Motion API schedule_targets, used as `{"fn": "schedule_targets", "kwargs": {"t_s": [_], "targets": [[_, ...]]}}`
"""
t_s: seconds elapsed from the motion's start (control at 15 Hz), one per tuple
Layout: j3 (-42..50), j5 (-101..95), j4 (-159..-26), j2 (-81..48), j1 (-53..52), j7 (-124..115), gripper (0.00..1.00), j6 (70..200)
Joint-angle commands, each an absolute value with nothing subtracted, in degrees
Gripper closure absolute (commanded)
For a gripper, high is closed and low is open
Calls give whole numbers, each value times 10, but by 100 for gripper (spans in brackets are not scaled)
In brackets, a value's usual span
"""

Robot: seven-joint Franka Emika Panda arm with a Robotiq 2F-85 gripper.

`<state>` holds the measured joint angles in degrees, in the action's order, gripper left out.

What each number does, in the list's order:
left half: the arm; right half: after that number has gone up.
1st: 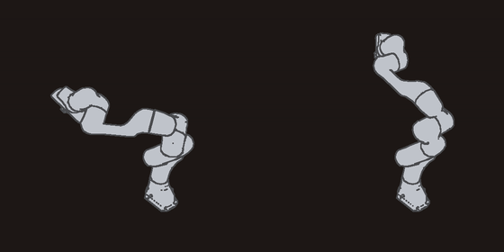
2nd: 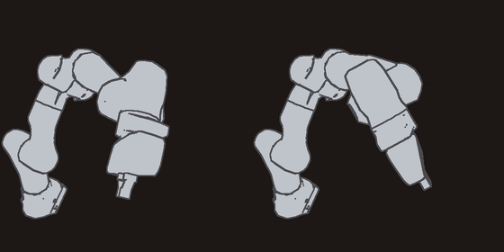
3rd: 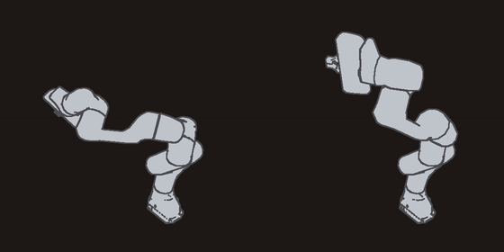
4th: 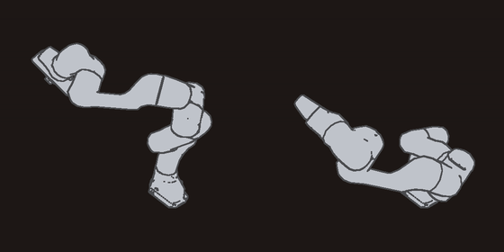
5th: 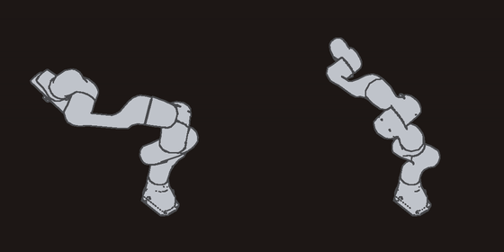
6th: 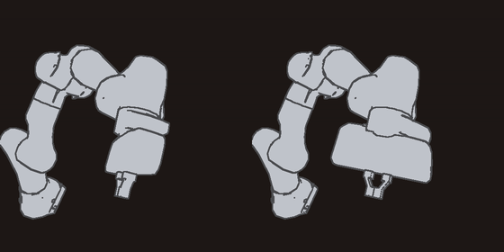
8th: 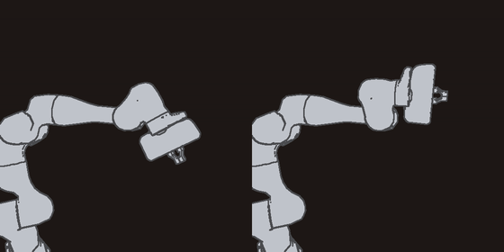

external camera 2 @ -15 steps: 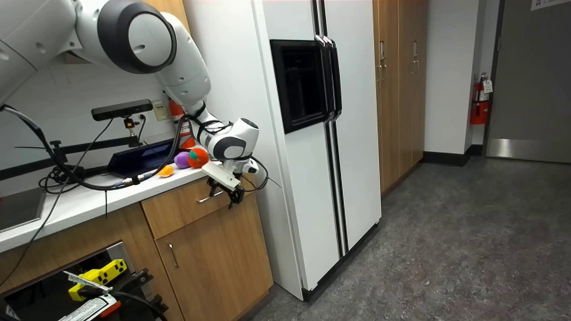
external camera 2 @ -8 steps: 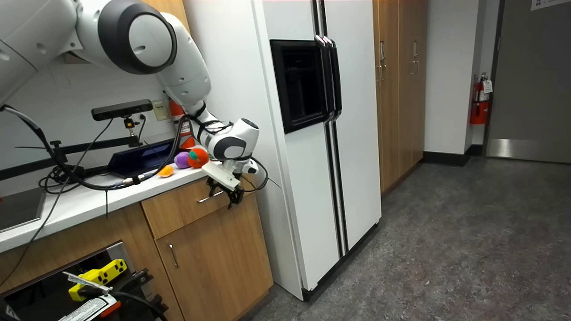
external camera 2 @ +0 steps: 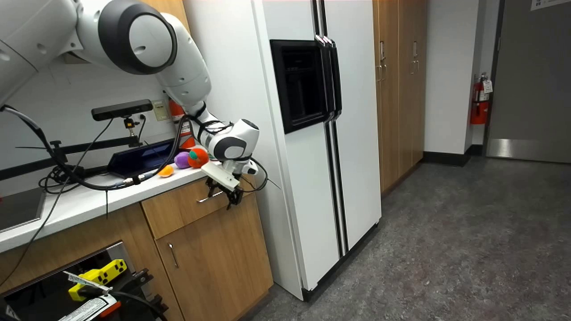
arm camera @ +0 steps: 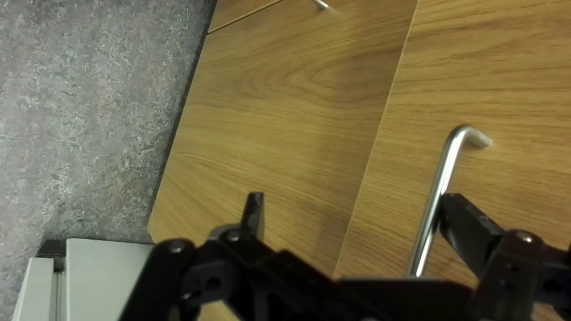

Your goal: Open the drawer

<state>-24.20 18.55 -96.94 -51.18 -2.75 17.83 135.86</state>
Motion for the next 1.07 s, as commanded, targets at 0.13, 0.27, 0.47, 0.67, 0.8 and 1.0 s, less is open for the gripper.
{"fn": "schedule_targets", "kwargs": {"t_s": [0.13,0.27,0.47,0.67,0.8,1.0], "targets": [[-234,194,-970,-505,-17,184,0,1323],[-231,196,-975,-499,-11,183,0,1319],[-222,198,-991,-484,1,185,0,1315],[-205,196,-1011,-462,14,181,0,1324],[-188,194,-1028,-446,22,178,0,1330],[-168,193,-1070,-406,31,175,0,1347]]}}
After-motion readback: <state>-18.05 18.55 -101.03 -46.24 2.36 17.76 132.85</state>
